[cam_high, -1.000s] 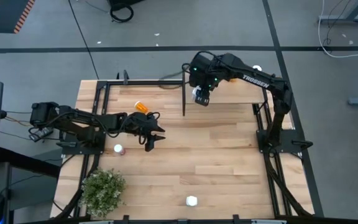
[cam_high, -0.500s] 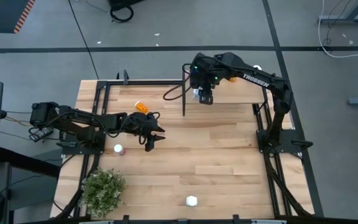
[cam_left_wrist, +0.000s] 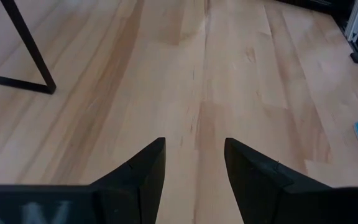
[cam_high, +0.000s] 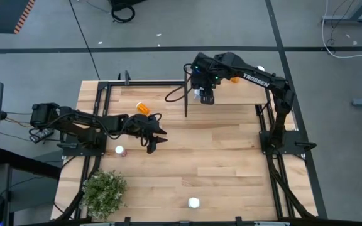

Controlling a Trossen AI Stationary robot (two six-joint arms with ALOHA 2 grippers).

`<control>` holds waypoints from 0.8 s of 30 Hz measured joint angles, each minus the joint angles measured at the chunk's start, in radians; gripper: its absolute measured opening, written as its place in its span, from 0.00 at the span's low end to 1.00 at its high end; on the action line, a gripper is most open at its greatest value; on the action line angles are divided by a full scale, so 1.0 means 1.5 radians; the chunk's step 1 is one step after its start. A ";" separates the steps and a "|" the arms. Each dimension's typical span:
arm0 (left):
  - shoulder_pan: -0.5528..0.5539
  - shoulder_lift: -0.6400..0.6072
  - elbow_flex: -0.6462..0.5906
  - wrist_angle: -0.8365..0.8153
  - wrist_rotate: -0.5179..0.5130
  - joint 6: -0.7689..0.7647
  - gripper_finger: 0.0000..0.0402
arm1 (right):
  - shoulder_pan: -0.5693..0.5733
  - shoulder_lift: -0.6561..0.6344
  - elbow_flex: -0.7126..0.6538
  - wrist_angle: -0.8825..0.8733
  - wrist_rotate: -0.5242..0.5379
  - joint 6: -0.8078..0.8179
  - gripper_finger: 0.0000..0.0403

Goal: Pick and place medicine bottles onto shelf by color
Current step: Put the right white blue pill bottle on the shelf

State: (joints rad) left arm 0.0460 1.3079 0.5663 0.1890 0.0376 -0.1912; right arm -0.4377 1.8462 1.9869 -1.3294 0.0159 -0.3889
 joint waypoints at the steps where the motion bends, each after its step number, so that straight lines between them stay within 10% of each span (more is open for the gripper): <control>1: 0.000 0.000 0.000 0.000 0.000 -0.005 0.43 | 0.000 0.000 0.000 0.002 -0.002 0.000 0.49; 24: -0.004 0.000 0.000 -0.001 0.000 -0.010 0.43 | 0.001 0.000 0.000 0.014 -0.007 0.031 0.54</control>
State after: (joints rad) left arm 0.0399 1.3079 0.5659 0.1875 0.0380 -0.2062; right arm -0.4362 1.8462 1.9869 -1.3091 0.0058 -0.3423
